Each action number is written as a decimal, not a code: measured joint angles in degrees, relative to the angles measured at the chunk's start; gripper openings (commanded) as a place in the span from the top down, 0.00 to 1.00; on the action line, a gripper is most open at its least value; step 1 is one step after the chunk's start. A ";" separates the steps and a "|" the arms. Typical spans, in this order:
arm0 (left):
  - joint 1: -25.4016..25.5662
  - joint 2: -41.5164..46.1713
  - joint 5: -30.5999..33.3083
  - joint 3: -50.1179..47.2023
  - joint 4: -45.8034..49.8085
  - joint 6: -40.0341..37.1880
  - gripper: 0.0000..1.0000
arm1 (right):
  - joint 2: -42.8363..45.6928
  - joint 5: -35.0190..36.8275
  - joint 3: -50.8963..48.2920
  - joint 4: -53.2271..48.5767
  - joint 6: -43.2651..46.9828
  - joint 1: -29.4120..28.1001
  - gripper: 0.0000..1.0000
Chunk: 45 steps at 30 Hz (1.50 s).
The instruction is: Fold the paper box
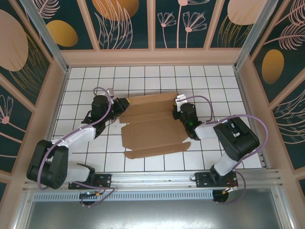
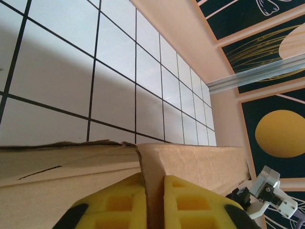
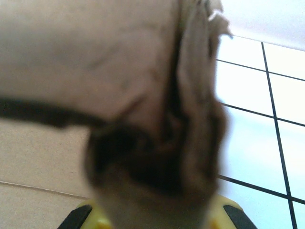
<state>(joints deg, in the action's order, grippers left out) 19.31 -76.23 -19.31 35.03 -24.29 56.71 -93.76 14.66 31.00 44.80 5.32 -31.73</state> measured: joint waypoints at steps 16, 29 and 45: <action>1.49 14.86 11.54 1.46 20.09 -8.52 0.78 | 0.50 4.39 0.24 -1.77 -2.75 -0.87 1.00; 10.64 6.12 17.55 -3.04 25.05 -7.61 0.81 | 0.50 5.01 0.22 -1.84 -2.75 -0.96 1.00; 4.20 -12.52 17.79 1.68 19.34 -7.04 0.60 | 0.50 4.85 0.22 -1.84 -2.73 -1.01 1.00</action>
<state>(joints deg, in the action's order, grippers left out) 23.51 -88.75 -1.52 36.71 -4.95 49.67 -93.25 19.51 31.22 42.96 2.59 -32.73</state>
